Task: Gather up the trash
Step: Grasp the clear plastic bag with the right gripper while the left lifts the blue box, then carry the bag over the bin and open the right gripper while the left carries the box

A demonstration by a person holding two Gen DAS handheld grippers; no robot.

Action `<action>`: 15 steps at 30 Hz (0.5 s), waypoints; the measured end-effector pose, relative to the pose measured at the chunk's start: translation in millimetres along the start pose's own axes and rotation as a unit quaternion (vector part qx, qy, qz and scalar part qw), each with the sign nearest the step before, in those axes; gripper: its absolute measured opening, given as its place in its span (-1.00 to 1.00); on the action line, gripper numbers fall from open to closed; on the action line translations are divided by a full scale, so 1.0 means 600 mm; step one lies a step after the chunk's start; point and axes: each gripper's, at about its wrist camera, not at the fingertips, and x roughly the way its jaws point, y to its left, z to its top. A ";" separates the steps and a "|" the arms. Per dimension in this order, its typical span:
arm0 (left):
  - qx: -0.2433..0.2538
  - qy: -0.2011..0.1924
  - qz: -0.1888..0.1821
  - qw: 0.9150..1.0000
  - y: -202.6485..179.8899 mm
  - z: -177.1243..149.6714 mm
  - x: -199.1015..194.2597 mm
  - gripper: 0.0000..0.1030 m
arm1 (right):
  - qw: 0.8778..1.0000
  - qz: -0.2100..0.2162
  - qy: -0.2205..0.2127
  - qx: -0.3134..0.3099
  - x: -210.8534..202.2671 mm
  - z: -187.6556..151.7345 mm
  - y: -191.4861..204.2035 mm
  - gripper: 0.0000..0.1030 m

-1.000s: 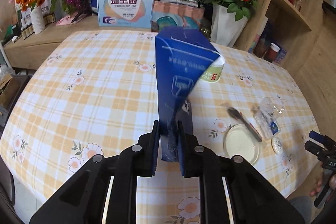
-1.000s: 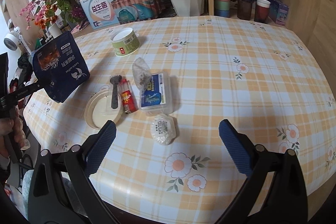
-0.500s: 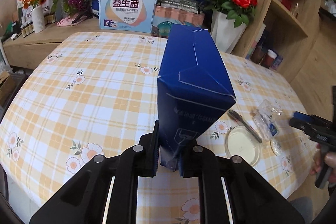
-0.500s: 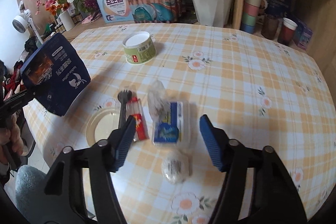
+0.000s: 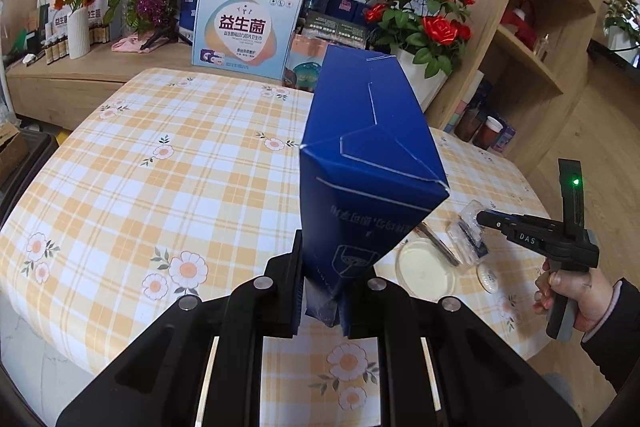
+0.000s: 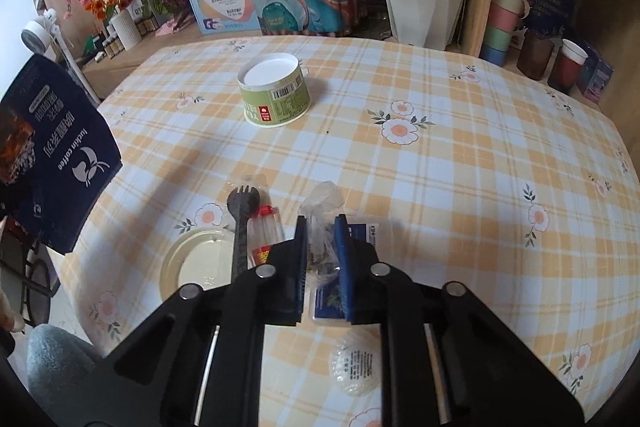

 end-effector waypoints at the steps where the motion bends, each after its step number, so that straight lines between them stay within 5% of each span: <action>1: 0.003 -0.002 0.000 1.000 -0.003 -0.003 -0.006 -0.73 | 1.000 0.002 -0.004 0.005 -0.007 -0.002 -0.002 -0.69; 15: 0.009 0.005 -0.023 1.000 -0.049 -0.044 -0.062 -0.73 | 0.998 0.041 -0.047 0.018 -0.130 -0.056 0.023 -0.76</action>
